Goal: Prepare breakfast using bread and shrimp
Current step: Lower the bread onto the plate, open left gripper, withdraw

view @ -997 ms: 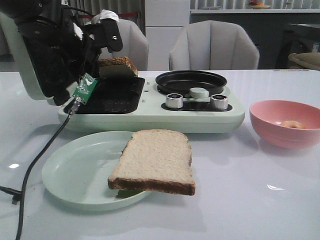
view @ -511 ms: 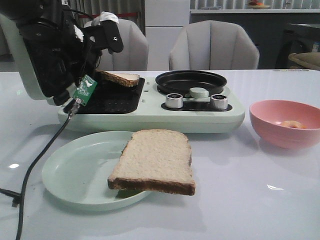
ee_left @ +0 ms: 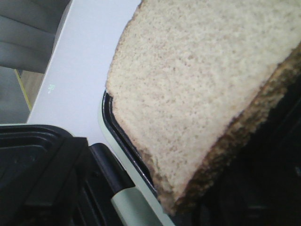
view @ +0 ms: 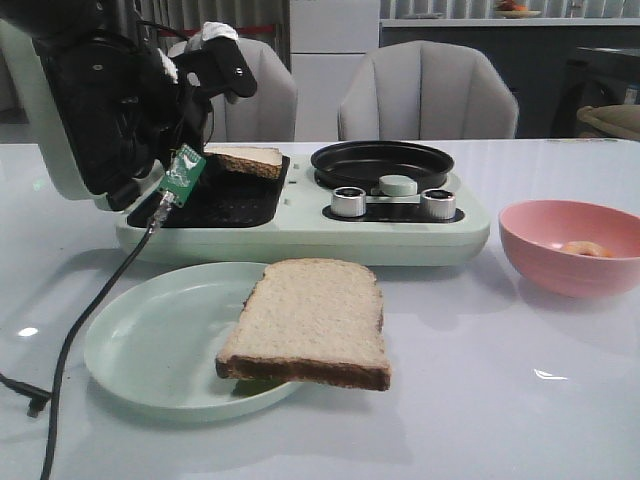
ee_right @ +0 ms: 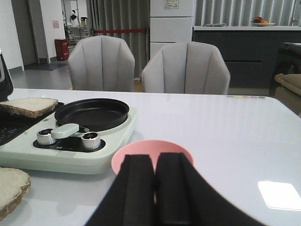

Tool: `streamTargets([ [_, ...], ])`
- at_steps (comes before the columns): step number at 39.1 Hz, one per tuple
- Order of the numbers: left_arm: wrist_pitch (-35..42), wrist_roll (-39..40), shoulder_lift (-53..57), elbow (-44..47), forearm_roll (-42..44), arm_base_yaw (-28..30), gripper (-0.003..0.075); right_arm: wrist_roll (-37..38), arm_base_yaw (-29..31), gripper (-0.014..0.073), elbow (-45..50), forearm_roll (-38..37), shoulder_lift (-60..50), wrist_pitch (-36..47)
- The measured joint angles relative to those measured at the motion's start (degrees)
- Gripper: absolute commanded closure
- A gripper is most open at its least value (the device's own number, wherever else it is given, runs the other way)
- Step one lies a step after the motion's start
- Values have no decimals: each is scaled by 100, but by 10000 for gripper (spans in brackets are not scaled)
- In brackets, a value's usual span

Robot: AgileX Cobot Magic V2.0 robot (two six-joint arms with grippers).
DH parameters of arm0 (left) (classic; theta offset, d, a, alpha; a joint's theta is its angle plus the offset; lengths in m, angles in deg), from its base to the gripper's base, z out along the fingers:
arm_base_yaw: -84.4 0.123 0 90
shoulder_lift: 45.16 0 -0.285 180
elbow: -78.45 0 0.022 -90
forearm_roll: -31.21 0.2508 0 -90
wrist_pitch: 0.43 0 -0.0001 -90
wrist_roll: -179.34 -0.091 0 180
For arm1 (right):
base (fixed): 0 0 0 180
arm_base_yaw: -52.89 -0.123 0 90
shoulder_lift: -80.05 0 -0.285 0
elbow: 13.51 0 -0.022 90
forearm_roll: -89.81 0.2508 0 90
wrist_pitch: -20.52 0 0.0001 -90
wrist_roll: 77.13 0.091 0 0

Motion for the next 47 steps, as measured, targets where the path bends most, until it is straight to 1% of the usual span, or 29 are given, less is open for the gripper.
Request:
streamTargets([
  [5,-293,-505,136,0,-750,-63,139,0,0,432,0,0,0,0],
  [12,-461,-962,416,10,-1485,-98,139,0,0,432,0,0,0,0],
  [22,-749,-1156,1015,10,-2089,-188,139,0,0,432,0,0,0,0],
  [31,-940,-1844,1871,10,-2747,-379,139,0,0,432,0,0,0,0],
  [35,-998,-1954,2305,10,-2970,-427,139,0,0,432,0,0,0,0],
  [44,-1666,-1988,3321,41,-3388,-427,139,0,0,432,0,0,0,0],
  [47,-1866,-1999,3673,203,-3555,-406,139,0,0,432,0,0,0,0],
])
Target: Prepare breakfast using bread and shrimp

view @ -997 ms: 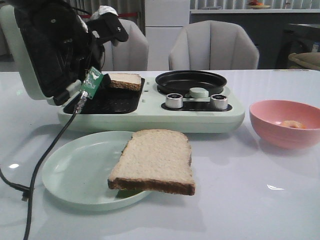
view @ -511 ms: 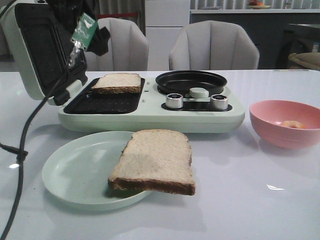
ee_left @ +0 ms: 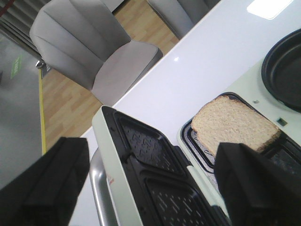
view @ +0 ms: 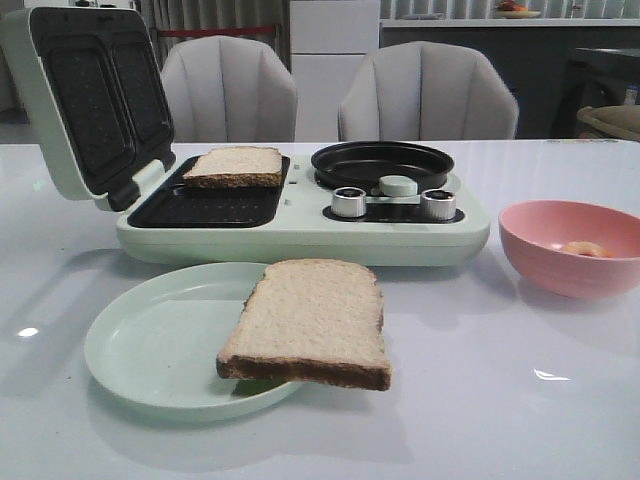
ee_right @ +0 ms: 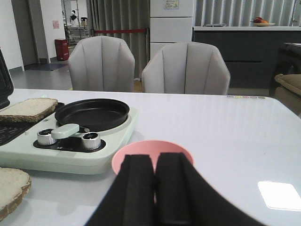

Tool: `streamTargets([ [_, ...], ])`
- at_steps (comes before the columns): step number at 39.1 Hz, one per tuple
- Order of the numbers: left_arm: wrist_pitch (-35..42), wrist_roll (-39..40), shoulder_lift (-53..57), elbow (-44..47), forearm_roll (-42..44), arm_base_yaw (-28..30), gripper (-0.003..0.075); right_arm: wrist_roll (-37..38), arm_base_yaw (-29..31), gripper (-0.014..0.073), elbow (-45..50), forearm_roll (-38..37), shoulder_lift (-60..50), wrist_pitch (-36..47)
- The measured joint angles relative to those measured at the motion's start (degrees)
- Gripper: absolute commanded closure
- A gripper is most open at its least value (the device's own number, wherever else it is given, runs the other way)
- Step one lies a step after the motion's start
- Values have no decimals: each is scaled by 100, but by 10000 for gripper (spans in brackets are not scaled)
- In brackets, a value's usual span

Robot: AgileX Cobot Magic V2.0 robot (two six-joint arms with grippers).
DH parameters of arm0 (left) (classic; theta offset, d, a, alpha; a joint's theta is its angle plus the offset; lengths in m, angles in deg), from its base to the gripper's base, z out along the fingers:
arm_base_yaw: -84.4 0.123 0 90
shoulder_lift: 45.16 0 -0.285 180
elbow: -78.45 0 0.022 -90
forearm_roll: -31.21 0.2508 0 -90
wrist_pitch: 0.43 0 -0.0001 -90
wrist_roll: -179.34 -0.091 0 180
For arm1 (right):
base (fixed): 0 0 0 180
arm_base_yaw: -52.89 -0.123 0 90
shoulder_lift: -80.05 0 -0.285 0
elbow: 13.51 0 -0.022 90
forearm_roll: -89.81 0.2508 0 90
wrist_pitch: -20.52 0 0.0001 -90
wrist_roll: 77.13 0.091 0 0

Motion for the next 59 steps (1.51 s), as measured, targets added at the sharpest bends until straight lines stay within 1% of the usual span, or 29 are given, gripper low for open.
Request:
streamTargets([
  [5,-32,0,654,547,-396,204,139,0,0,432,0,0,0,0],
  [9,233,-172,1259,1223,-743,434,139,0,0,432,0,0,0,0],
  [17,709,-999,2453,2560,-1662,797,139,0,0,432,0,0,0,0],
  [22,833,-1526,3045,3193,-2438,1024,139,0,0,432,0,0,0,0],
  [27,934,-1925,3483,3715,-2951,1268,139,0,0,432,0,0,0,0],
  [35,1323,-2000,4560,4648,-3190,1454,139,0,0,432,0,0,0,0],
  [46,1416,-2000,5795,5536,-4353,1458,139,0,0,432,0,0,0,0],
  [52,1309,-2000,6402,5964,-4787,1458,139,0,0,432,0,0,0,0],
  [59,955,-2000,6902,6323,-4912,1458,139,0,0,432,0,0,0,0],
])
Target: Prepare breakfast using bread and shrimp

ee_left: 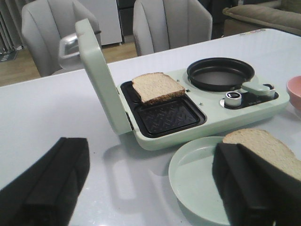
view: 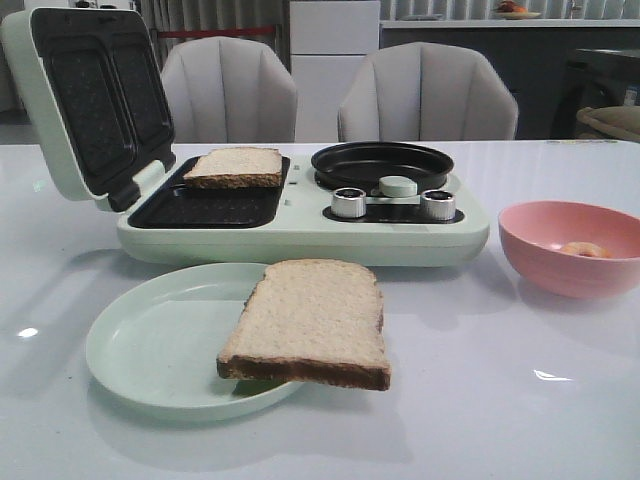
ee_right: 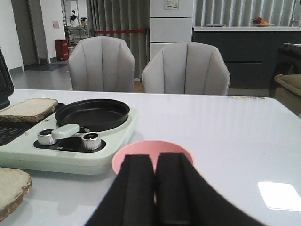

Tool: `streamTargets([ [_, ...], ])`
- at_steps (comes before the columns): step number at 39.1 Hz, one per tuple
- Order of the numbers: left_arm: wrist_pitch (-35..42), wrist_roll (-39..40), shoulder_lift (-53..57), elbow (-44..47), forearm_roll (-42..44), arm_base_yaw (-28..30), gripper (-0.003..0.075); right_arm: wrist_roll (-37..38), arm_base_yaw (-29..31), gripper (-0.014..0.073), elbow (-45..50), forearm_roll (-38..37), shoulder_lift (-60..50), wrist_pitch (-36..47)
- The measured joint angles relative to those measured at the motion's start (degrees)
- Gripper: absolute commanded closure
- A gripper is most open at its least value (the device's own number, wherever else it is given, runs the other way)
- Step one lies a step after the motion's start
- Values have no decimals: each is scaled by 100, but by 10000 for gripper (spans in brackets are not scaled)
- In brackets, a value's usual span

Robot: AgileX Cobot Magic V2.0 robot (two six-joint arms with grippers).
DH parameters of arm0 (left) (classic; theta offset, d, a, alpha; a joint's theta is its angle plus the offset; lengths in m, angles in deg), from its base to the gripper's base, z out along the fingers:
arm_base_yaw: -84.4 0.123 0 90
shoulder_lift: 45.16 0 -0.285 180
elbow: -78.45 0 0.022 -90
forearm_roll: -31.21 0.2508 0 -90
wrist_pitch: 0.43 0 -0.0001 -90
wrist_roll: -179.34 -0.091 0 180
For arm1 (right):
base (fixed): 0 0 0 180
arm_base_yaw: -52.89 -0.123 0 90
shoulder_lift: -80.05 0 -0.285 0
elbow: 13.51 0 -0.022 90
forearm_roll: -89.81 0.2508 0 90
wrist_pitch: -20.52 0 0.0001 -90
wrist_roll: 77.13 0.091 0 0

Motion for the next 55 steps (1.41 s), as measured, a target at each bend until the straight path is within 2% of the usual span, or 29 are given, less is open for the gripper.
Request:
streamTargets([
  [9,-26,0,220,325,-16,0,139,0,0,432,0,0,0,0],
  [30,19,0,220,335,-36,-326,139,0,0,432,0,0,0,41],
  [40,29,0,220,335,-36,-326,139,0,0,432,-60,109,0,893],
  [44,29,0,220,335,-36,-326,139,0,0,432,-525,178,20,512],
  [51,39,0,220,335,-36,-326,139,0,0,432,-1778,187,680,-926],
  [55,60,0,220,335,-44,-326,139,0,0,432,-2024,191,1053,-1313],
])
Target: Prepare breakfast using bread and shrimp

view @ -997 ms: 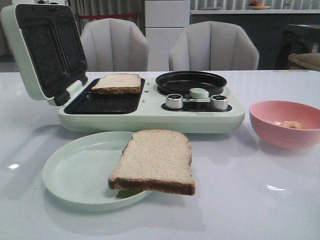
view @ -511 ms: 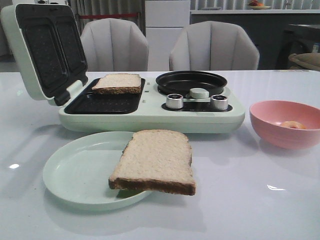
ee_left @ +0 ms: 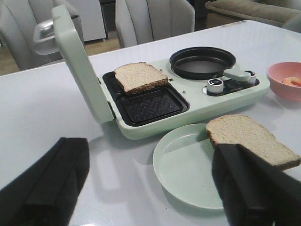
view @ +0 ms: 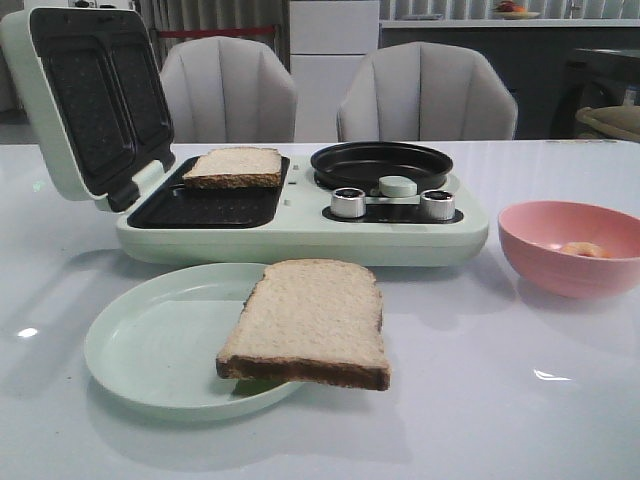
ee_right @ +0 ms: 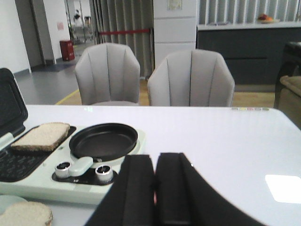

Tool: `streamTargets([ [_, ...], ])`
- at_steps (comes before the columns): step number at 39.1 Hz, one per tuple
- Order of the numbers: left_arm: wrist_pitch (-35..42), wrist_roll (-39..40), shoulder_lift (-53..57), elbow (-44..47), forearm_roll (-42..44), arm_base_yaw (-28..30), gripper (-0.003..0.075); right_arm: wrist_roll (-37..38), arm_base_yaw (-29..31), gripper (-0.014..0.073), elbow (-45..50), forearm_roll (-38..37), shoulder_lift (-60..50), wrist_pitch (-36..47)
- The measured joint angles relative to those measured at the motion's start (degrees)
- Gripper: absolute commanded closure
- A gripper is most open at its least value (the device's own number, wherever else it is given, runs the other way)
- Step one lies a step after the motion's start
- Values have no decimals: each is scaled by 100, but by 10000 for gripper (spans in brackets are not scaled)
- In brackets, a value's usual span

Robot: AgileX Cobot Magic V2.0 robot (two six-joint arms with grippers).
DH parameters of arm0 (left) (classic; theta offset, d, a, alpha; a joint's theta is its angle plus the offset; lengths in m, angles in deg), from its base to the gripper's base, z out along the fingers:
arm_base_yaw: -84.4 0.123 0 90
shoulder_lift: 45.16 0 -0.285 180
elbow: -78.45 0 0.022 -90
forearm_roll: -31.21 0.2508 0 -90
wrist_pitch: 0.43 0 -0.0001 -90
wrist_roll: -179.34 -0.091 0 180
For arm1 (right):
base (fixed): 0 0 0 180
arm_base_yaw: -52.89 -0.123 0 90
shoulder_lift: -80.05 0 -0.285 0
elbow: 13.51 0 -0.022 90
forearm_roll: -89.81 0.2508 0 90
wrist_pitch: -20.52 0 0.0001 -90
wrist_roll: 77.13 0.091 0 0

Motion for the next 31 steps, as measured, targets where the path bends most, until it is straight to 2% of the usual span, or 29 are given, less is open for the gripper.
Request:
streamTargets([
  [11,3,0,0,0,-15,0,139,0,0,419,2,54,367,-20],
  [15,3,0,0,0,-15,0,139,0,0,327,2,102,577,-7],
  [22,3,0,0,0,-15,0,139,0,-57,102,-216,127,1221,-151],
  [26,3,0,0,0,-19,0,139,0,-174,41,-482,319,1713,-199],
  [31,3,0,0,0,-19,0,139,0,-362,28,-833,624,2408,-322],
])
